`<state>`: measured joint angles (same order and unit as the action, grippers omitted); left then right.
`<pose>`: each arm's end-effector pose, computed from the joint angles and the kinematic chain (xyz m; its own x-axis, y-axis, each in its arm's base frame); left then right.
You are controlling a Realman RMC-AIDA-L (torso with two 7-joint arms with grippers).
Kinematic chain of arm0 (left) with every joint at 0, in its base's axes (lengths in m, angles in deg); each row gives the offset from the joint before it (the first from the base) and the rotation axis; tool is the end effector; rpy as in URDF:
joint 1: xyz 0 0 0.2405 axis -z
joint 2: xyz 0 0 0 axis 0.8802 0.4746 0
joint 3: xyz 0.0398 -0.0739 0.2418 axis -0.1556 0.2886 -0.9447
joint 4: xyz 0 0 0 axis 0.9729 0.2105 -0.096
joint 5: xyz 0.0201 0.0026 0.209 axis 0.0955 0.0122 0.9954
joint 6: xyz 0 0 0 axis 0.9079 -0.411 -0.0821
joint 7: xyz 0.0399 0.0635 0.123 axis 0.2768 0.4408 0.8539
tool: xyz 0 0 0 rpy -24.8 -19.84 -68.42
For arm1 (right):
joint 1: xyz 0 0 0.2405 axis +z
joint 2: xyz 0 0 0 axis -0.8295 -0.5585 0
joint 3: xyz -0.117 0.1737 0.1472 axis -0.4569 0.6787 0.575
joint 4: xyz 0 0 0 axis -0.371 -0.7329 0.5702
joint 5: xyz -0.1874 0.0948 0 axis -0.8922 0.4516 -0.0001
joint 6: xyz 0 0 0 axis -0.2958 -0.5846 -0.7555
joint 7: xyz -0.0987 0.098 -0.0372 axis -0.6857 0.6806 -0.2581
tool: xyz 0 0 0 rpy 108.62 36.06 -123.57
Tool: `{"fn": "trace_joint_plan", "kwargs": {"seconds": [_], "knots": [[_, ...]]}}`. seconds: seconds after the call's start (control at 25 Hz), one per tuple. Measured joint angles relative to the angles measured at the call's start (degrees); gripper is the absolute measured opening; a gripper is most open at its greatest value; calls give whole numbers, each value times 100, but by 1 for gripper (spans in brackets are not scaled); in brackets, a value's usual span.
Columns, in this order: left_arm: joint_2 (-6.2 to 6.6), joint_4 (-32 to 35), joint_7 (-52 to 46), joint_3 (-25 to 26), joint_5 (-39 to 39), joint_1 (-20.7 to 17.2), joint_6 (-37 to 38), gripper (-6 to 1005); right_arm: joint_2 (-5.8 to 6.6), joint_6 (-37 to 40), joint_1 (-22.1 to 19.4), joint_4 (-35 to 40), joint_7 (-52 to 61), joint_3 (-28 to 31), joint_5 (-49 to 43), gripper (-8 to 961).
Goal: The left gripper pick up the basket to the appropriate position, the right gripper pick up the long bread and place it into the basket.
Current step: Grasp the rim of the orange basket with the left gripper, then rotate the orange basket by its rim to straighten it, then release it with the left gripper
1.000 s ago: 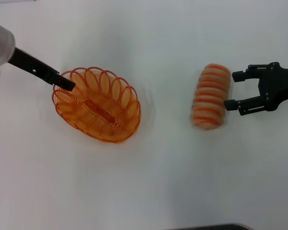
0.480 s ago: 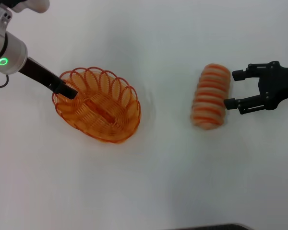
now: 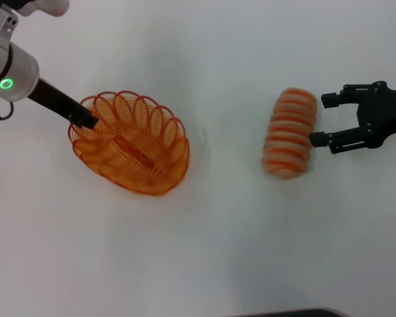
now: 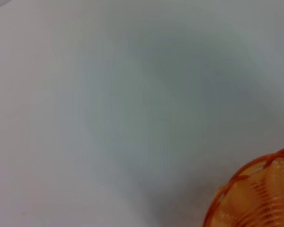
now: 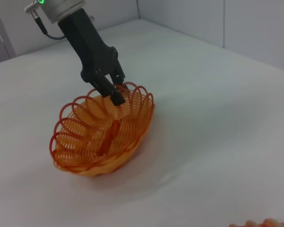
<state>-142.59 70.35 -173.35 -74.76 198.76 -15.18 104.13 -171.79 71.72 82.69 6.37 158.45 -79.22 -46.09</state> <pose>-0.2170 0.4002 -0.0206 0.7083 0.6839 -0.1751 0.5439 -0.6868 -0.4822 0.3016 0.3130 0.0490 0.8887 -0.3744 -0.2648 -0.4365 -0.8676 -0.2381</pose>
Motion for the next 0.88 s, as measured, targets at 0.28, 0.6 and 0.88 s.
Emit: {"fn": "trace_joint_plan", "kwargs": {"seconds": [0.28,0.6,0.88], "knots": [[6,-9,-55,32,0,29,81,229,0,1,-1,0,0,26,12,924],[131,-2,-886,50,-56,205,528,144,0,2,-2,0,0,142,28,925],[236,54,-1734,322,-62,383,1208,121,5,-29,31,-1,0,365,29,925]]}}
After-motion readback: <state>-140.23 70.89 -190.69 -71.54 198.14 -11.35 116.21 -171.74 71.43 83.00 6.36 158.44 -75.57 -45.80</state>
